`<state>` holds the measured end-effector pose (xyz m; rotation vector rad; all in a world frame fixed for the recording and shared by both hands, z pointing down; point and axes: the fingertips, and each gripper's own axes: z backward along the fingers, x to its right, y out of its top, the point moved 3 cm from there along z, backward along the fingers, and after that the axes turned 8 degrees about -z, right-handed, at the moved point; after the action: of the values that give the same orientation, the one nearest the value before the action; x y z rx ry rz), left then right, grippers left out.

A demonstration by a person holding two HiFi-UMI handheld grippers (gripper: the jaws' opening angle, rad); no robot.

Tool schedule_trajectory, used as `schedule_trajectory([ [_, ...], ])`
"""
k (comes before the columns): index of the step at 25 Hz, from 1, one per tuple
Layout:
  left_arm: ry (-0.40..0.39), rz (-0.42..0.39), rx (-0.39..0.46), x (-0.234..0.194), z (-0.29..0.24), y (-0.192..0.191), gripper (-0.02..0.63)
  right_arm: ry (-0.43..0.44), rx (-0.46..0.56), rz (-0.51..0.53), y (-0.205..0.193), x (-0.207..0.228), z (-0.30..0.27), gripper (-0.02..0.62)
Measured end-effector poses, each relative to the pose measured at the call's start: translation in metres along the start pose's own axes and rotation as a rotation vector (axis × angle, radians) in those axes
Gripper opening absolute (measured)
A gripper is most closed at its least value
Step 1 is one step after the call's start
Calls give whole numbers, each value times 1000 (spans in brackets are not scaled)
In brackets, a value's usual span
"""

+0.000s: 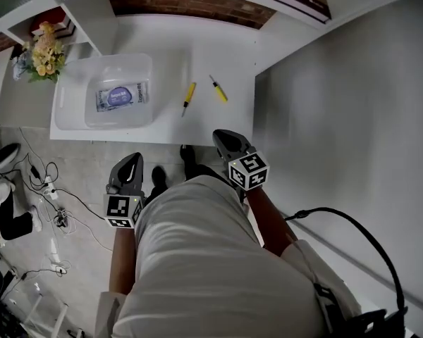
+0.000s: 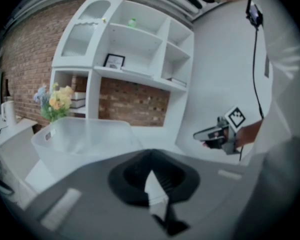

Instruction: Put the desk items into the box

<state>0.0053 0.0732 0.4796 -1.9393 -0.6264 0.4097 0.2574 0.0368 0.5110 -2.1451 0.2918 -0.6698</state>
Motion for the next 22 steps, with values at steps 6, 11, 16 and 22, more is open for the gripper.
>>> schedule_trajectory([
  [6,42,39,-28,1,-27,-8,3,33,-60,11,-1,32,-20,5],
  [11,59,48,-45,6,-44,-8,3,50,-110,26,-4,57,-30,5],
  [16,89,65,-62,11,-56,-7,3,49,-160,31,-11,88,-40,5],
  [22,109,79,-90,14,-68,-10,3,16,-206,39,-19,129,-61,5],
])
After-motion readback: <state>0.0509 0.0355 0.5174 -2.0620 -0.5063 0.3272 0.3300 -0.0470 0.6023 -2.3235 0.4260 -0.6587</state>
